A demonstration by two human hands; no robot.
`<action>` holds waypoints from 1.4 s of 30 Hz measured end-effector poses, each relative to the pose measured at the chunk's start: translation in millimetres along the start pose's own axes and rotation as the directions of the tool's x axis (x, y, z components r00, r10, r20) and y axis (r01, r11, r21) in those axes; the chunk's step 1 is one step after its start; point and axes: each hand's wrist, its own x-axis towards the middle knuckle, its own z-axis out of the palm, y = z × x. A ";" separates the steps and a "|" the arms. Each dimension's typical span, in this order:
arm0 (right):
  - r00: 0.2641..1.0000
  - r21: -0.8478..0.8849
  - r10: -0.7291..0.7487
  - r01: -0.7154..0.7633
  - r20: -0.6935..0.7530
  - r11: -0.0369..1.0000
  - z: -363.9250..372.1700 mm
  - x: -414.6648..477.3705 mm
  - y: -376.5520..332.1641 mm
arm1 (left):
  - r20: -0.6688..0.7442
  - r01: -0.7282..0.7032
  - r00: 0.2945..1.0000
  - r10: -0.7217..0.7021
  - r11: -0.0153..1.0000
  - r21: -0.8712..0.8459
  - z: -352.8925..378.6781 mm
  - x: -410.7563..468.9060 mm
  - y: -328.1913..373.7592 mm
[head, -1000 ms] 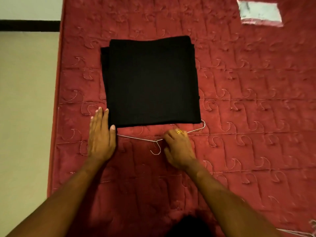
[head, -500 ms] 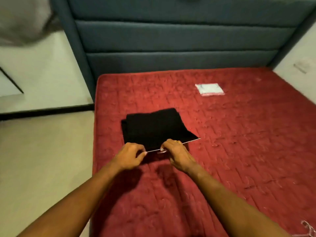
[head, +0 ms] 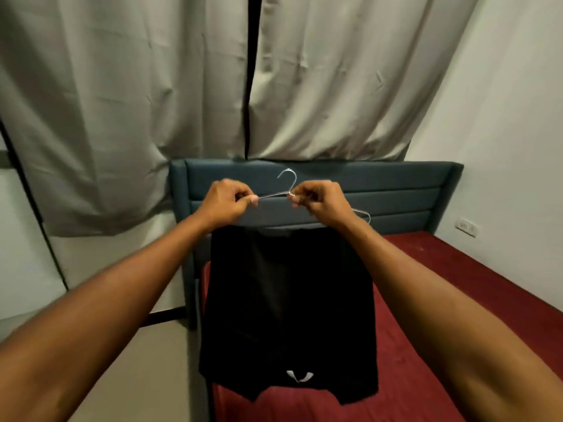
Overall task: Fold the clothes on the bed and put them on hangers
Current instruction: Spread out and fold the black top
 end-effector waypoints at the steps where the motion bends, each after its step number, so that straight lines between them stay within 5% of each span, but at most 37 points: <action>1: 1.000 0.027 -0.013 0.013 0.000 1.000 -1.1 19.7 -22.6 | 0.003 0.001 1.000 -0.001 1.000 -0.006 -27.8 9.6 -0.9; 4: 0.996 0.110 -0.076 0.072 0.035 0.991 -3.5 77.4 -86.9 | 0.022 0.042 0.999 -0.040 0.995 -0.092 -114.4 27.4 -2.9; 11: 0.979 0.233 -0.190 0.170 0.070 0.958 17.7 199.3 -207.0 | 0.163 0.252 0.954 -0.253 0.967 0.029 -312.8 23.9 -40.0; 24: 0.915 0.336 -0.401 0.366 0.040 0.868 160.8 394.5 -343.4 | -0.297 0.420 0.890 -0.345 0.875 0.241 -512.2 25.9 -128.3; 31: 0.784 0.508 -0.612 0.486 0.107 0.711 318.2 514.1 -424.0 | -0.433 0.447 0.863 -0.259 0.792 0.417 -573.2 70.4 -207.6; 42: 0.499 0.772 -0.836 0.431 0.228 0.467 450.0 660.6 -590.0 | -0.695 0.648 0.688 -0.210 0.608 0.458 -748.1 69.4 -288.5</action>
